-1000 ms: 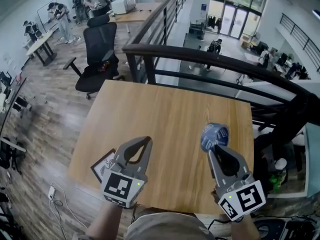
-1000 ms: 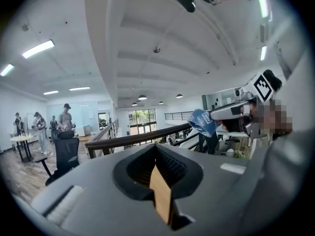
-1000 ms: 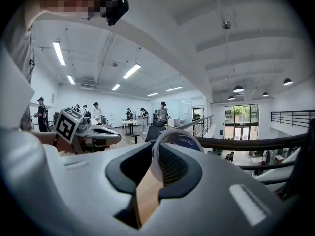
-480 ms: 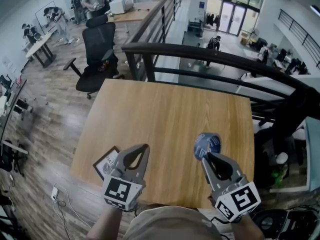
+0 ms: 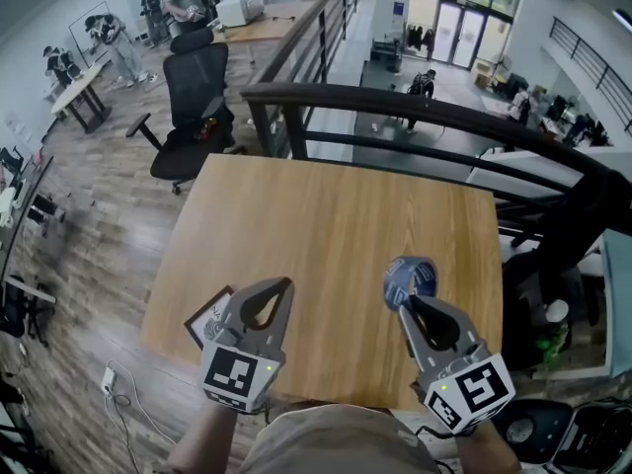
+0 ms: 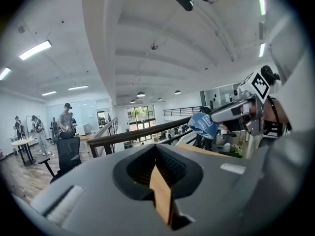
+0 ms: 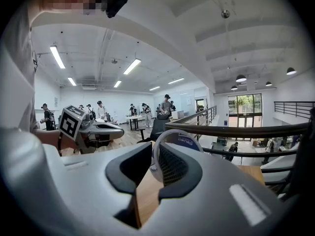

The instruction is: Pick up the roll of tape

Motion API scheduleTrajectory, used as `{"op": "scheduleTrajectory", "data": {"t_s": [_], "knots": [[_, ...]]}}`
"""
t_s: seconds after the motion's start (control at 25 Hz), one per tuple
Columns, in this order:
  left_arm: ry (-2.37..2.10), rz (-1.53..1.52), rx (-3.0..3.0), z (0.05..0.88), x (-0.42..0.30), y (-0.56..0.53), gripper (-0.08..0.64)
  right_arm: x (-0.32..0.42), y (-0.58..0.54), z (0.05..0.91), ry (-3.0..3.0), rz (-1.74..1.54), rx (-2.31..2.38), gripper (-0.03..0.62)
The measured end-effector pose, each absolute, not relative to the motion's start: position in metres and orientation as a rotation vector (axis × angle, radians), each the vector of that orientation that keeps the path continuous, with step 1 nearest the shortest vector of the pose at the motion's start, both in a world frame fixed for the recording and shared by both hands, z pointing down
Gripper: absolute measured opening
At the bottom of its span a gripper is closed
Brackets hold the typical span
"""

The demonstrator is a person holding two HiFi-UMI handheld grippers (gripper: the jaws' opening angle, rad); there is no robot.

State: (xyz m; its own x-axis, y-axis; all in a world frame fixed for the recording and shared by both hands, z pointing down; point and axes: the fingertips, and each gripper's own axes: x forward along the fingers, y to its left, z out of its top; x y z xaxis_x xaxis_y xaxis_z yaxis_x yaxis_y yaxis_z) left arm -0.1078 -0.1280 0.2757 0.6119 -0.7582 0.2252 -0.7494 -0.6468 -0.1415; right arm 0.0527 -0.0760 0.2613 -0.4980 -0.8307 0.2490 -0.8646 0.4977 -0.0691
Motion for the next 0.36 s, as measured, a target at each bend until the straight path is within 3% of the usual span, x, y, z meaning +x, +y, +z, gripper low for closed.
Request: {"op": "scheduleTrajectory", "data": {"t_s": [0.36], "knots": [[1.300, -0.415, -2.779, 0.271, -0.092, -0.125, 0.002, 0.068, -0.074, 0.261, -2.559, 0.282, 1.460, 0.055]]}}
